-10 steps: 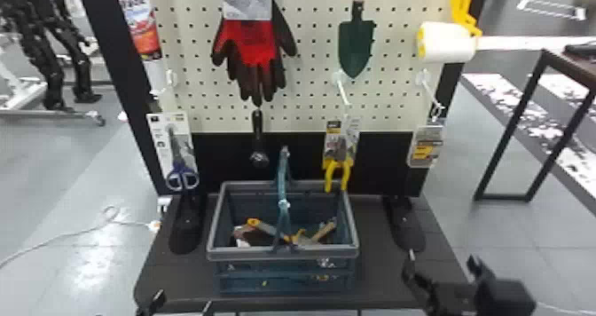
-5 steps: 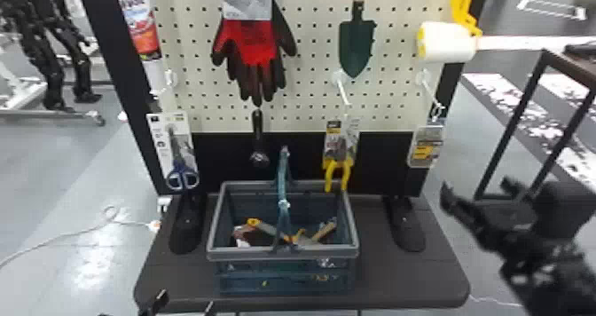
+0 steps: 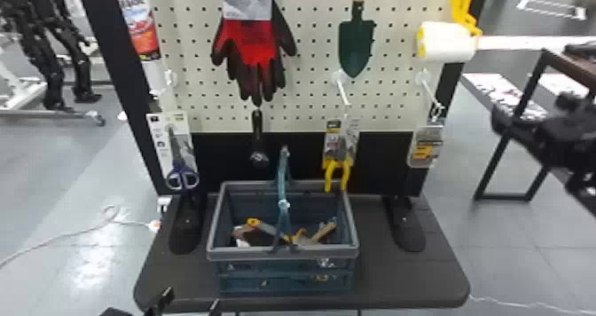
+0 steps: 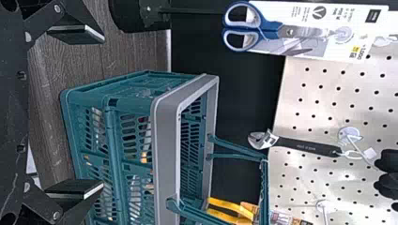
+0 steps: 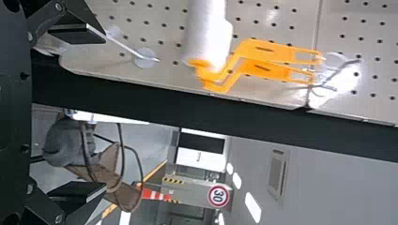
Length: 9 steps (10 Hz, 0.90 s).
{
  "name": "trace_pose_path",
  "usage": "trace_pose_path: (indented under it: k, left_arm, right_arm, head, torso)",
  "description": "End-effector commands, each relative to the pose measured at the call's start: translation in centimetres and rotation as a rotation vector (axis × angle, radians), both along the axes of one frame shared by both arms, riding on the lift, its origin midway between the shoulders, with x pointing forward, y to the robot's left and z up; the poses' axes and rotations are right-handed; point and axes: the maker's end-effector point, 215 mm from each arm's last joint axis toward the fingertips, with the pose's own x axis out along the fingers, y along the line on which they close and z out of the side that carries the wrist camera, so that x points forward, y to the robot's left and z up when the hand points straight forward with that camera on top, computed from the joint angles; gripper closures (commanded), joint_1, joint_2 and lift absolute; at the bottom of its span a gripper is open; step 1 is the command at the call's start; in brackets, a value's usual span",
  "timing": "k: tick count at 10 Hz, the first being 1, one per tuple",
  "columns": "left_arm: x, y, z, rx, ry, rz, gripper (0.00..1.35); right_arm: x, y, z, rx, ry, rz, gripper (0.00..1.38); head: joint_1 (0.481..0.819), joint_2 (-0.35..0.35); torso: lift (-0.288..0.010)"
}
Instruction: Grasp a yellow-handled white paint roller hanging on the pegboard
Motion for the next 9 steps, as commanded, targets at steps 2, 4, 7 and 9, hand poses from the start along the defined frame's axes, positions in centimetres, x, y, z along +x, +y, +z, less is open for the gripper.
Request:
trace_pose_path:
  k: [2, 4, 7, 9]
  left_arm:
    - [0.2, -0.3, -0.1, 0.005, 0.007, -0.012, 0.21]
    - [0.4, -0.7, -0.2, 0.004, 0.012, -0.021, 0.21]
    - [0.8, -1.2, -0.3, 0.006, 0.019, -0.039, 0.21]
    - [0.8, -1.2, -0.3, 0.002, 0.019, -0.040, 0.21]
  right_arm:
    - [2.1, 0.8, 5.7, -0.090, -0.029, 0.061, 0.18]
    - [2.9, 3.7, 9.4, -0.154, -0.036, 0.156, 0.18]
    - [3.8, 5.6, 13.0, -0.138, 0.006, 0.297, 0.18]
    - [5.2, 9.6, 11.2, -0.049, 0.110, 0.458, 0.18]
  head:
    - [0.549, 0.000]
    - [0.549, 0.000]
    - [0.549, 0.000]
    - [0.549, 0.000]
  torso:
    - [-0.100]
    - [-0.100]
    - [-0.100]
    - [-0.100]
